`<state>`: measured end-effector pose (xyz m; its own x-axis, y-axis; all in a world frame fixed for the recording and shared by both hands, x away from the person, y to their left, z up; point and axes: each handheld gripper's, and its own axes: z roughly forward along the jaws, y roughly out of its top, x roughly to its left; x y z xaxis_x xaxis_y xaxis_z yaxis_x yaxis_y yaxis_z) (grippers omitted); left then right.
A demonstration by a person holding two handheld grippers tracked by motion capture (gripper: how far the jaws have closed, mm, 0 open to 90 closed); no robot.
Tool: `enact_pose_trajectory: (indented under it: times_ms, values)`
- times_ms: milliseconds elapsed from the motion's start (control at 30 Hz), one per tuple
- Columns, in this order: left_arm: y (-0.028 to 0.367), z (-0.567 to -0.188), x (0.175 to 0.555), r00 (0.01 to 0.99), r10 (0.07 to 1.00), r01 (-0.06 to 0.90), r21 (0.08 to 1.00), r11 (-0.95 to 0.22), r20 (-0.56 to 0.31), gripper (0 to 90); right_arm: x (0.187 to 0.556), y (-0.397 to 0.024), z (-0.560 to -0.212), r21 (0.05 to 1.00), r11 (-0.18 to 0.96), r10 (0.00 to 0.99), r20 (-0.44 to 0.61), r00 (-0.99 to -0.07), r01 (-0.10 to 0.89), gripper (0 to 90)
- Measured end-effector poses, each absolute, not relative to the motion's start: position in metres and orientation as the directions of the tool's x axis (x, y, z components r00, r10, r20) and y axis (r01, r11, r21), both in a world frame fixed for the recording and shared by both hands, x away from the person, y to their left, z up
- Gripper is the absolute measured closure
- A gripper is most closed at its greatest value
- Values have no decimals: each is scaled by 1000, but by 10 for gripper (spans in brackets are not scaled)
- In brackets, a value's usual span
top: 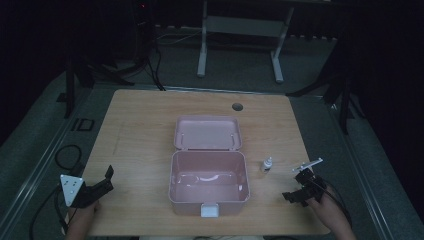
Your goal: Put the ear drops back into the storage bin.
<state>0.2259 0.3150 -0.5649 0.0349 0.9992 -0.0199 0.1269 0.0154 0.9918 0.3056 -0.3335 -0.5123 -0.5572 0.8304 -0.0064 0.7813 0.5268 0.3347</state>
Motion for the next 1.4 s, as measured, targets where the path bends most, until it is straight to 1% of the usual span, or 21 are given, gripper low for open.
enact_pose_trajectory:
  times_ms: [67,167,333,433,500,600,667,767,833,933,1033,1133,1233,1400]
  values:
    - [315,-565,226,35,999,128,992,15,-20,23,307,-332,-509,297,553,816,-9,-577,778,131]
    - [315,-565,226,35,999,129,992,16,-21,23,308,-327,-504,215,618,777,-18,-630,756,133]
    - [315,-565,226,35,999,127,992,15,-19,23,313,-322,-498,106,681,729,-4,-684,725,147]
    - [315,-565,226,35,999,127,992,16,-20,23,317,-321,-496,32,696,717,27,-696,718,176]
    - [315,-565,226,35,999,128,992,16,-21,23,318,-319,-496,-14,711,703,47,-710,703,176]
    - [315,-565,226,34,999,128,992,16,-20,23,323,-319,-498,-101,709,704,66,-707,698,175]
    - [315,-565,226,34,999,128,992,15,-20,23,326,-319,-501,-140,709,704,84,-705,692,165]
    - [315,-565,226,34,999,127,992,14,-19,23,331,-318,-503,-162,708,704,94,-703,687,134]
    - [315,-565,226,34,999,127,992,14,-19,23,334,-316,-504,-159,714,697,71,-714,682,127]
    - [315,-565,226,33,999,127,992,15,-19,23,337,-314,-505,-154,717,694,72,-716,680,124]
    - [315,-565,226,34,999,127,992,14,-18,23,346,-309,-505,-125,717,696,71,-715,686,124]
    - [315,-565,226,34,999,127,992,14,-19,23,351,-305,-504,-103,719,693,47,-719,687,129]
    - [315,-565,226,35,999,127,992,14,-18,23,362,-299,-498,-64,713,701,74,-709,698,126]
    - [315,-565,226,35,999,128,992,15,-19,23,374,-289,-496,-58,719,695,74,-715,692,126]
